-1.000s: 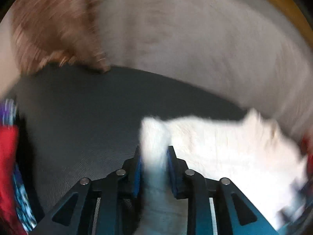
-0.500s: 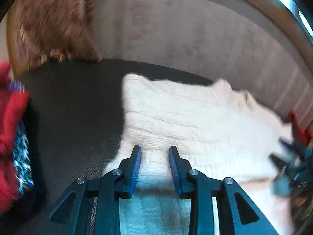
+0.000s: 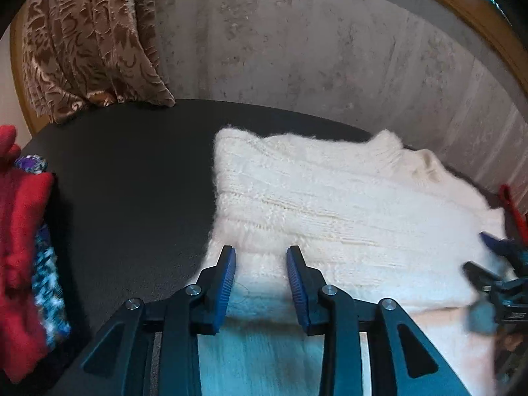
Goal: Fold clothes
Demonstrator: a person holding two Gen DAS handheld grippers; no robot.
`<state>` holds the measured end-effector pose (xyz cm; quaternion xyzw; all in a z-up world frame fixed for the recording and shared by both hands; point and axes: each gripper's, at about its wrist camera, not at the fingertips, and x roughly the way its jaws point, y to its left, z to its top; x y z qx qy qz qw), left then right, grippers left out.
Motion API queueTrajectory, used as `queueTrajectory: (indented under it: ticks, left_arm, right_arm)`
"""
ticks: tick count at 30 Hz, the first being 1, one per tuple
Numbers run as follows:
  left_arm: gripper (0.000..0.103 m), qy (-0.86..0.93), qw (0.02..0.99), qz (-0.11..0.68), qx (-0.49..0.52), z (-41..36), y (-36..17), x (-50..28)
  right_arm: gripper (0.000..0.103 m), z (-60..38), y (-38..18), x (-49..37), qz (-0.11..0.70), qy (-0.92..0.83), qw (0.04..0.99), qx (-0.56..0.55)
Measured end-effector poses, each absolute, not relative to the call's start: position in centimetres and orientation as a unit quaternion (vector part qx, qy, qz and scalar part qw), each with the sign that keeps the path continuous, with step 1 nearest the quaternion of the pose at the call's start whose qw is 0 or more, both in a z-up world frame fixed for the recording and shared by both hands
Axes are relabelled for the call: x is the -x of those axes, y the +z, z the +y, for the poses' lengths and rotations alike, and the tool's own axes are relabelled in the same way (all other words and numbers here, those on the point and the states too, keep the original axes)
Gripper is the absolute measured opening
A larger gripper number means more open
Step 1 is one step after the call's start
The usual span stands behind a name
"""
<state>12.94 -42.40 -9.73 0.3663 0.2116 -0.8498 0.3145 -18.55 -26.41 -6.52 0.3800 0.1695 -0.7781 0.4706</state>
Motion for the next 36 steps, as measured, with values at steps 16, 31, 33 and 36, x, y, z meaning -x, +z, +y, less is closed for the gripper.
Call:
queueTrajectory:
  ticks: [16, 31, 33, 36]
  left_arm:
    - [0.038, -0.861, 0.303, 0.170, -0.373, -36.6, -12.7, -16.1]
    - [0.041, -0.862, 0.266, 0.230, -0.367, -38.4, -11.9, -17.1]
    - [0.041, -0.865, 0.254, 0.249, -0.354, -38.0, -11.6, -19.1]
    - [0.041, -0.871, 0.229, 0.265, -0.344, -36.7, -11.3, -22.4]
  right_arm:
    - [0.103, -18.8, -6.7, 17.0, 0.133, -0.782, 0.456, -0.404]
    - [0.103, -14.0, -4.2, 15.2, 0.107, -0.746, 0.485, -0.444]
    - [0.103, -9.4, -4.3, 14.4, 0.042, -0.724, 0.500, -0.473]
    - [0.103, -1.8, -5.4, 13.3, -0.061, -0.695, 0.499, -0.514]
